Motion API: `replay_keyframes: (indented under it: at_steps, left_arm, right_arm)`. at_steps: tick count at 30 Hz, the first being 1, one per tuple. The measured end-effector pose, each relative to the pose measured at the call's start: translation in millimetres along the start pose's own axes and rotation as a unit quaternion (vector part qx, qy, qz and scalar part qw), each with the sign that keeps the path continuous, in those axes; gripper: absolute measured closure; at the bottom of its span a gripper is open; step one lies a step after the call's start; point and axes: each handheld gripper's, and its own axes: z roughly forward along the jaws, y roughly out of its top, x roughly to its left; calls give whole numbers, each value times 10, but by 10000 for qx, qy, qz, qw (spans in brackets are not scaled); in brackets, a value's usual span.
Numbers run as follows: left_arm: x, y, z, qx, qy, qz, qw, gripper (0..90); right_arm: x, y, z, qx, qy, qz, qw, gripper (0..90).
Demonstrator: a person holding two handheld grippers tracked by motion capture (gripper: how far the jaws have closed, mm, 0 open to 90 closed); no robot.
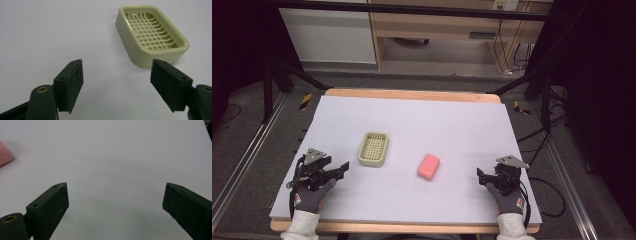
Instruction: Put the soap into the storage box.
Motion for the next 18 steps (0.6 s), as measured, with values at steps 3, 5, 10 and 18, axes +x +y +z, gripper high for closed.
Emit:
replay_keyframes:
  at_steps: [3,5,10,18]
  left_arm:
    - [-40,7,3,6,-14,45,10000,278]
    - [-71,18,3,11,-34,109,9999,288]
    - [-165,62,0,-39,-109,171,9998,310]
    - [-286,138,11,-42,-271,274,9992,326]
  right_arm:
    - [10,3,-28,-94,30,-37,9999,79]
    - [20,9,-36,-124,26,-74,9999,80]
    - [29,7,-34,-100,-29,-83,9999,84]
    - [32,5,-30,-104,-91,-105,9998,80]
